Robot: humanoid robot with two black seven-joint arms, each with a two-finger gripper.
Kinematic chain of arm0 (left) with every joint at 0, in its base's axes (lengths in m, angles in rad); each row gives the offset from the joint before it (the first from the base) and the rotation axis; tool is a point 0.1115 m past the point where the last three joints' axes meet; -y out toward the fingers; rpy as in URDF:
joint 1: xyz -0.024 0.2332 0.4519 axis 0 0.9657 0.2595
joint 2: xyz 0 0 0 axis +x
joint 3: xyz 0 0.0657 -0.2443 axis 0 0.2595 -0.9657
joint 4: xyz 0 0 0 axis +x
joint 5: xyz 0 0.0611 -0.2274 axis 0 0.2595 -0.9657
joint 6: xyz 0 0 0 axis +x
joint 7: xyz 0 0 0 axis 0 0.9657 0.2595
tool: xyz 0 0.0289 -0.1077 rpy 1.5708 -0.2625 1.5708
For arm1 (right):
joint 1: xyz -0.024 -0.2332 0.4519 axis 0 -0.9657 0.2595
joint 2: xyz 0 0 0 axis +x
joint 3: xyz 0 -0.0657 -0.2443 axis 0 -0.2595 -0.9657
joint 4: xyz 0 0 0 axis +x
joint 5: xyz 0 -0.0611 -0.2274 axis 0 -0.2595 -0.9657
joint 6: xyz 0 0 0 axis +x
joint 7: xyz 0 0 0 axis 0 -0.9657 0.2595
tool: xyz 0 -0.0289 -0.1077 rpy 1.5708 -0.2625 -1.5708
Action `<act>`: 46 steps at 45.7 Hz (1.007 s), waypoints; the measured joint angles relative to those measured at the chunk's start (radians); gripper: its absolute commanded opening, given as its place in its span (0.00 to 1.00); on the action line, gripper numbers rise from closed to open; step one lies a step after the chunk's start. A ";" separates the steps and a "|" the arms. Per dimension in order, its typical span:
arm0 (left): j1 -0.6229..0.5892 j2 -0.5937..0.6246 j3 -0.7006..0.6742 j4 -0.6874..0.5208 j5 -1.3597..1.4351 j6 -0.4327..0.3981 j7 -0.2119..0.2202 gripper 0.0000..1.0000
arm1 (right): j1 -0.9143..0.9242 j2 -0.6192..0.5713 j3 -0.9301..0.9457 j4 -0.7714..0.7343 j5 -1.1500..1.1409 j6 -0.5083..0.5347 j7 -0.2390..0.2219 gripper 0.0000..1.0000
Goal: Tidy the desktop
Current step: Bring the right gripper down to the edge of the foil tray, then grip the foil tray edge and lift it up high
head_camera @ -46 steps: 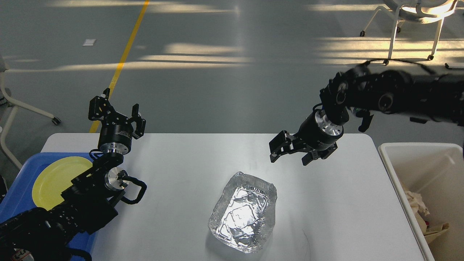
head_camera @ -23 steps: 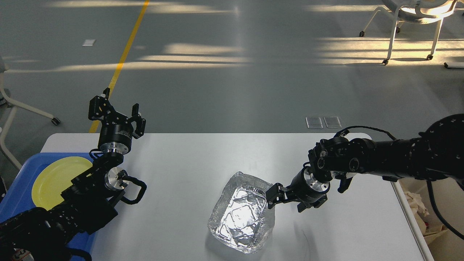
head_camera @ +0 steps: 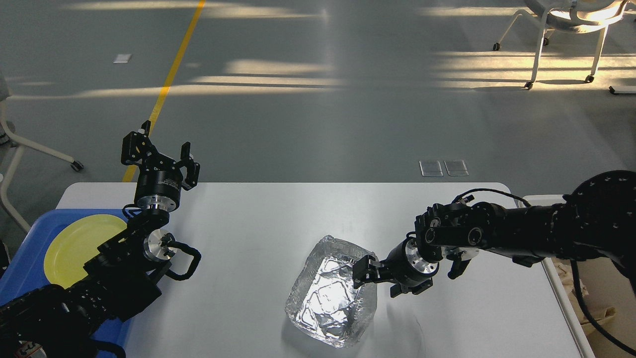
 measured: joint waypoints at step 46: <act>0.000 0.000 0.000 0.000 0.000 0.000 0.000 0.97 | 0.002 0.017 0.001 0.011 0.011 -0.045 0.008 0.00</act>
